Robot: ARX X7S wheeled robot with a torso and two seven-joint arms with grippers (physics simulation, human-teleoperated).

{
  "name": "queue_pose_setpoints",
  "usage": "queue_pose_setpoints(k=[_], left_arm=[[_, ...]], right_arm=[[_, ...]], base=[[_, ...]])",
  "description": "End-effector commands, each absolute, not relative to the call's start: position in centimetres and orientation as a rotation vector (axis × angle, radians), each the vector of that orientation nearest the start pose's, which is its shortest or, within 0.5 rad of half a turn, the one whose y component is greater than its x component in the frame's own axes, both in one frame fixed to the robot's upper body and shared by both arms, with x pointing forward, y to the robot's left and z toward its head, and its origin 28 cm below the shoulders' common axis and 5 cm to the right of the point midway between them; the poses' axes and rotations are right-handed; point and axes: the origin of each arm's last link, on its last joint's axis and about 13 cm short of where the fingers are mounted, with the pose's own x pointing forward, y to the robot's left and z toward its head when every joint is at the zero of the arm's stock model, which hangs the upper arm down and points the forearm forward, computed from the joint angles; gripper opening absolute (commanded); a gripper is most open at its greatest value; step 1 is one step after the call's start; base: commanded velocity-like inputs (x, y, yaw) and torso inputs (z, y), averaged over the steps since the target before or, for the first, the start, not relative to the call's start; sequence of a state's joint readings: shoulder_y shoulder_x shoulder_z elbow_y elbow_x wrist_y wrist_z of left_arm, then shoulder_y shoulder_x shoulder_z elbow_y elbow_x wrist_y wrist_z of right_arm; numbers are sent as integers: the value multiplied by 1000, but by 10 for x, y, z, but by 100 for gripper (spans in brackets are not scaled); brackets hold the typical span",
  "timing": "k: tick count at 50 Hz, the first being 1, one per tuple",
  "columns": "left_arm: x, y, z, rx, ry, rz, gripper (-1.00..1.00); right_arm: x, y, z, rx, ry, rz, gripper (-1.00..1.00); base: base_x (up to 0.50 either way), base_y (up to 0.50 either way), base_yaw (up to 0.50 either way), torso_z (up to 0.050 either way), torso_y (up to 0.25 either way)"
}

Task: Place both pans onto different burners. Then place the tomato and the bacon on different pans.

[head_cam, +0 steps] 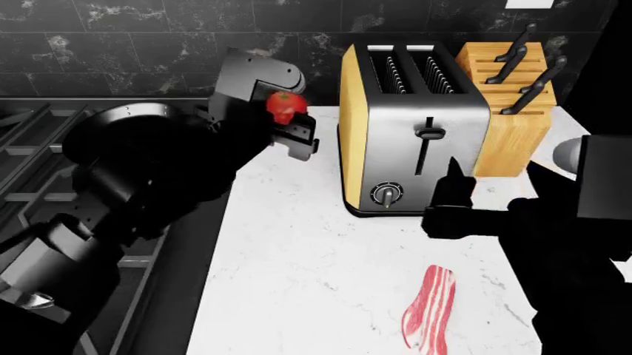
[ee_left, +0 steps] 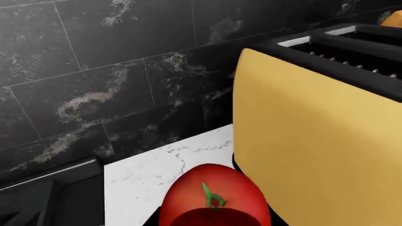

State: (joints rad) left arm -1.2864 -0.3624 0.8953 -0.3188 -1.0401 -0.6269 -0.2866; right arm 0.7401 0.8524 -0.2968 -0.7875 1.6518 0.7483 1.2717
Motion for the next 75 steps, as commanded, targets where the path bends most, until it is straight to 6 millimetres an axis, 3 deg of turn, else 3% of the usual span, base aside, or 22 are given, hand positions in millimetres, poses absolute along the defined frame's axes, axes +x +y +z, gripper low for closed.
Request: queue_pose_setpoints(k=[1,13,31,61,75], left_arm=[[353,185,251,128,102,-354,-100],[352,187,249,119,88,-357,-100],[340,186,255,139,56,-387,-100],[347,187,249,126,50,-404,-100],[351,187,243,116,60,-405,-100]], right_arm=[[153,-106,252,90,170,-134,100],[144,-91,247,212,236,-141,100],[148,-84,229,170,350,-158,100],[150,-72,205,160,492,-149,100],[153,-60,182,168,560,-148,100]], base=[[0,0,0,0,0],[0,0,0,0,0],[0,0,0,0,1],[0,0,0,0,0],[0,0,0,1,0]])
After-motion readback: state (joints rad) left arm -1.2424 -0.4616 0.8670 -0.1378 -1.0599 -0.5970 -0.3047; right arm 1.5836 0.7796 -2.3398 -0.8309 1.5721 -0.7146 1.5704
